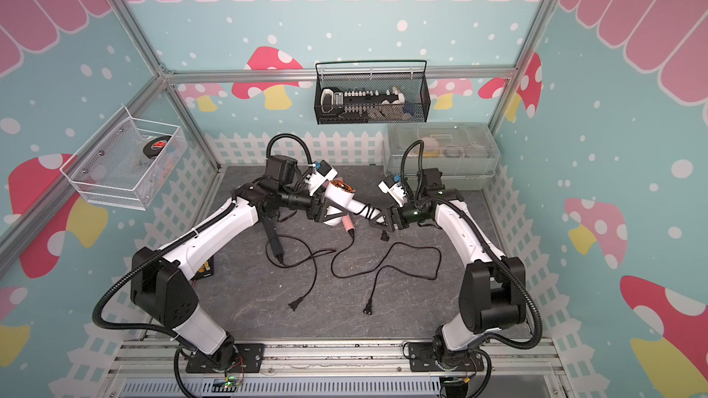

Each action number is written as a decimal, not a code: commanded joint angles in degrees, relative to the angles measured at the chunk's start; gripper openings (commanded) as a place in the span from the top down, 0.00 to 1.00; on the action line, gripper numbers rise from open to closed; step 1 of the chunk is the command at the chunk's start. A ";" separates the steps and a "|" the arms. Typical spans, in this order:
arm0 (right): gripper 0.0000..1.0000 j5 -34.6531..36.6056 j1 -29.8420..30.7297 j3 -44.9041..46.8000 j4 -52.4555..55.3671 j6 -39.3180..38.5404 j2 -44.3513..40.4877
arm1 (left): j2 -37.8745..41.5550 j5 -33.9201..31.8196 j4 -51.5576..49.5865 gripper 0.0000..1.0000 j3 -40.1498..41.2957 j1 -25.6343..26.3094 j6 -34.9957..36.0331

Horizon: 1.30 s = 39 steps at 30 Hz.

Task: Wrap the cord around the hair dryer
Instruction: Place the hair dryer at the center of the board.

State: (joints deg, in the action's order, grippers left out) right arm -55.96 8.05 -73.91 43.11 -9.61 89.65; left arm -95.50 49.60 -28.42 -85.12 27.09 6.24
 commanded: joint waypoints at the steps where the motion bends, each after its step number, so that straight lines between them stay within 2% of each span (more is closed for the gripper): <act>1: 0.37 -12.80 1.92 -3.73 -4.77 1.60 1.01 | -2.71 4.87 -2.12 1.00 -1.29 5.31 2.64; 3: 0.41 -10.40 2.37 -3.26 -4.43 1.14 0.75 | -3.27 4.62 -2.16 1.00 -2.32 5.33 2.57; 6: 0.54 -6.03 2.50 -3.87 -0.59 -1.56 1.43 | -4.56 3.57 -2.95 1.00 -4.00 5.33 2.83; 9: 0.62 -4.21 2.49 -2.56 -0.97 -1.55 0.68 | -6.06 1.90 -5.35 1.00 -6.36 5.29 4.23; 16: 0.95 -2.45 2.50 2.19 -5.18 0.57 -1.56 | -7.52 -1.62 -6.64 1.00 -11.02 4.83 3.66; 18: 1.00 -4.41 2.50 4.56 -9.07 3.12 -2.43 | -7.76 -2.50 -6.64 1.00 -12.13 4.86 3.28; 21: 1.00 -2.30 2.49 6.97 -12.94 5.96 -3.25 | -7.57 -1.56 -6.61 1.00 -12.96 4.86 3.33; 23: 0.93 1.21 2.52 6.64 -11.22 5.14 -3.21 | -6.79 -0.70 -6.37 1.00 -12.66 4.84 3.33; 24: 0.86 2.04 2.53 6.43 -10.15 4.51 -3.22 | -6.40 -0.85 -6.38 1.00 -12.34 4.87 3.38; 26: 0.46 8.21 2.56 6.05 -8.76 4.54 -3.95 | -5.47 -1.95 -6.60 1.00 -10.91 4.62 4.15; 27: 0.34 11.84 2.53 6.18 -8.58 4.96 -4.67 | -5.07 -1.91 -6.86 1.00 -10.12 4.31 4.41; 29: 0.19 16.59 2.37 6.50 -8.04 5.35 -6.10 | -4.29 -1.86 -7.16 1.00 -8.66 3.64 4.55; 32: 0.11 19.63 1.91 5.61 -5.30 4.82 -7.96 | -2.74 -2.35 -7.17 1.00 -6.13 3.05 5.01; 39: 0.03 18.10 1.44 2.73 1.29 3.28 -10.36 | -1.01 -2.32 -7.26 1.00 -4.70 0.52 5.45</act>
State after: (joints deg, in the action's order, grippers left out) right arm -38.20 9.78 -69.17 41.63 -5.89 80.77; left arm -100.27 44.58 -36.69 -89.52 28.47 8.91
